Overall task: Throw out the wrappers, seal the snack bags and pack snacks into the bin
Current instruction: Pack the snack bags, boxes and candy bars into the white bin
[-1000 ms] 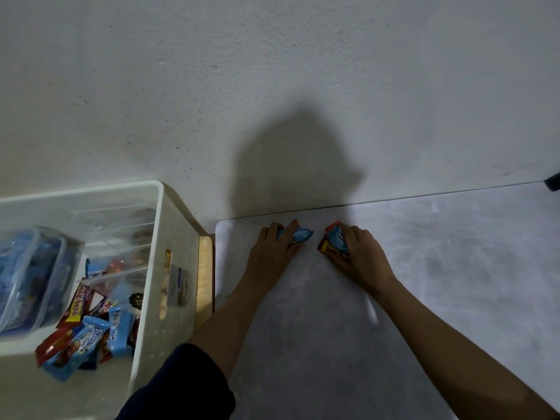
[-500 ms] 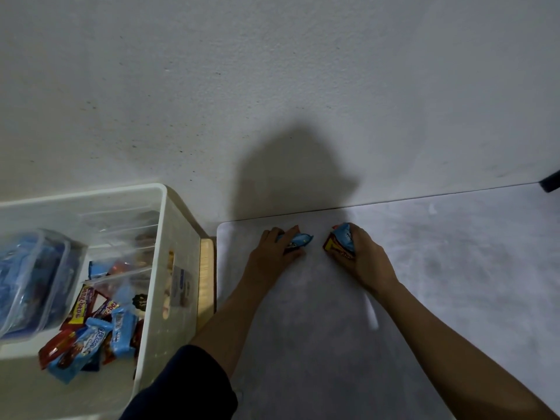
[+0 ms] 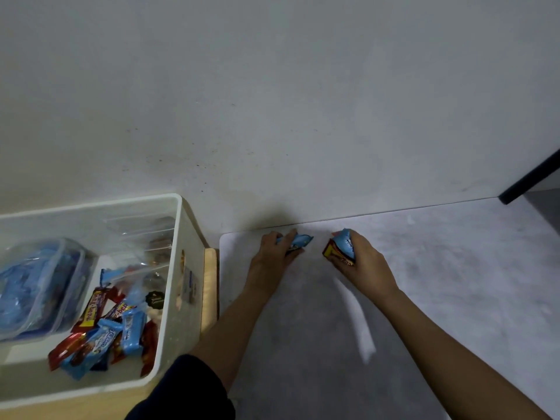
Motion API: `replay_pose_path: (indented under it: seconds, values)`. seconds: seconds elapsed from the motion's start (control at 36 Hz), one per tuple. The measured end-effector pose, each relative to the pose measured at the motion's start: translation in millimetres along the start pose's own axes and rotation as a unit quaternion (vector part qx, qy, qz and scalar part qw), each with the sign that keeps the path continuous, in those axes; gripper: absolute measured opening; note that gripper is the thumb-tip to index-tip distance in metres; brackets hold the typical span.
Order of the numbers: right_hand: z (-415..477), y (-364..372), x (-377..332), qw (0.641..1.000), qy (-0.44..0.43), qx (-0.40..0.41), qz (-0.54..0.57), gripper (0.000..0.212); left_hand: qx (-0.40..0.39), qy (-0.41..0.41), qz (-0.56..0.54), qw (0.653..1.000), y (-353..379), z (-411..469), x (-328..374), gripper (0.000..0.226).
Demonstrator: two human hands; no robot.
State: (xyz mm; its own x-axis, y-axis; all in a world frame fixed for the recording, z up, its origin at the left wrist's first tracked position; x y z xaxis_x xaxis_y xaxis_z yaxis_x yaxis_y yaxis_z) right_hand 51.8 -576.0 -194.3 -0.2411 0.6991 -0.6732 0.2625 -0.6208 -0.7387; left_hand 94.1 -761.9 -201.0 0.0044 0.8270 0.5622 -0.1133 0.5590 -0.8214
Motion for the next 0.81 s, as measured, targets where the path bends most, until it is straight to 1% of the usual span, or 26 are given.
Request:
replay_pose_path:
  seconds: [0.06,0.17,0.22,0.28,0.33,0.39,0.44,0.53,0.67,0.81]
  values:
    - [-3.0,-8.1,-9.9,1.0,-0.008,0.007,-0.012,0.049,0.025,0.01,-0.005,1.0,-16.1,-1.3,4.6,0.05]
    - [-5.9,-21.9,-42.3,0.999,-0.025,0.024,-0.012,0.046,0.074,0.031,0.019,0.997,-62.7,-8.5,15.9,0.048]
    - [-5.6,-27.6,-66.7,0.998,-0.05,0.031,-0.014,0.047,0.098,0.009,0.025,0.995,-90.9,-13.7,16.6,0.049]
    - [-5.1,-31.3,-94.3,0.996,-0.079,0.046,-0.016,0.048,0.097,-0.021,0.017,0.995,-116.2,-19.5,9.6,0.049]
    - [-4.9,-31.4,-123.5,0.993,-0.106,0.058,-0.016,0.05,0.11,-0.021,0.014,0.994,-143.2,-28.3,3.1,0.049]
    - [-6.9,-26.8,-155.7,0.989,-0.131,0.06,-0.011,0.049,0.138,-0.01,0.009,0.99,-172.4,-40.1,-5.0,0.049]
    - [-10.1,-17.2,-188.8,0.986,-0.154,0.057,-0.004,0.046,0.163,-0.007,0.011,0.986,-198.7,-53.4,-18.1,0.049]
    - [-16.1,4.6,-236.1,0.982,-0.181,0.051,0.003,0.047,0.188,-0.024,0.018,0.982,-235.9,-79.7,-45.9,0.048]
    - [-25.3,54.0,-305.0,0.978,-0.204,0.027,0.015,0.047,0.195,-0.061,0.035,0.978,-286.0,-124.8,-103.7,0.048]
    - [-31.3,113.8,-348.5,0.98,-0.2,-0.01,-0.017,0.06,0.19,-0.11,0.015,0.975,-315.7,-161.5,-160.0,0.049]
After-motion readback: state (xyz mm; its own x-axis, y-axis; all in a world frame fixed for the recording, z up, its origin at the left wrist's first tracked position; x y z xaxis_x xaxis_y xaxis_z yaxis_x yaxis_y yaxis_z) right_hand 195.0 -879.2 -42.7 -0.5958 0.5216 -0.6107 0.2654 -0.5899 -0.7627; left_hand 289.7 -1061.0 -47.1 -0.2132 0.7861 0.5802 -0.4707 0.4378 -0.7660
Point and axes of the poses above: each hand's wrist, its own z-axis towards the middle knuckle, its own y-axis out of the palm, x = y × z, the point moved 7 cm from there along z, towards the middle knuckle, and after that the axes turned 3 degrees about -x, right-handed, at the moved point
